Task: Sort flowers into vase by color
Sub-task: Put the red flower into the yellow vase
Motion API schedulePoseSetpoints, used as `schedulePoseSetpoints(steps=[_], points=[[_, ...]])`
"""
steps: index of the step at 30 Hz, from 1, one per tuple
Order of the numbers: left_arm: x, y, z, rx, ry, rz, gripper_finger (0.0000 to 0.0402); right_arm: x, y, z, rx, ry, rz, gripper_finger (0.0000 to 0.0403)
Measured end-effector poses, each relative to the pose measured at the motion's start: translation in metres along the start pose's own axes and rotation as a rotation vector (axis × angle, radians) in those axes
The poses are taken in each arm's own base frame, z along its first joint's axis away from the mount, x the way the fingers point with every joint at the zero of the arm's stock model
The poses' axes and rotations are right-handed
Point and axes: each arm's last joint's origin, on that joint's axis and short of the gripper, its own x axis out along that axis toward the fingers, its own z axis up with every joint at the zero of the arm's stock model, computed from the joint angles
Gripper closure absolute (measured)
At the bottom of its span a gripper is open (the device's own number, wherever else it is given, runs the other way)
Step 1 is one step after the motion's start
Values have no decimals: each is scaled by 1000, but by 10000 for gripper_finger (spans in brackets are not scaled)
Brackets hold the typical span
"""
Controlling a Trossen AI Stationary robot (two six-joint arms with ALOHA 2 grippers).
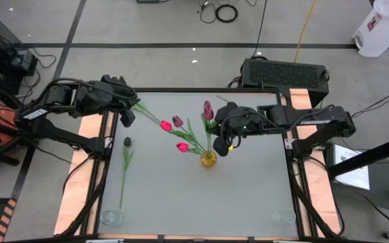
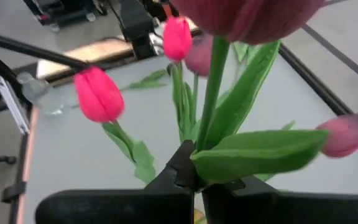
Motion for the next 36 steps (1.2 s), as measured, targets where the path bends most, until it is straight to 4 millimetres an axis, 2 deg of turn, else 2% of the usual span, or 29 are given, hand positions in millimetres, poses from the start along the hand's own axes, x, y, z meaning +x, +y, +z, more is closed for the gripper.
schedulePoseSetpoints(steps=[24,36], points=[[0,0,0,0,0,-3,281,3,0,-1,-11,-9,-25,403],[0,0,0,-2,-1,-7,281,3,-2,-3,39,-3,-54,403]])
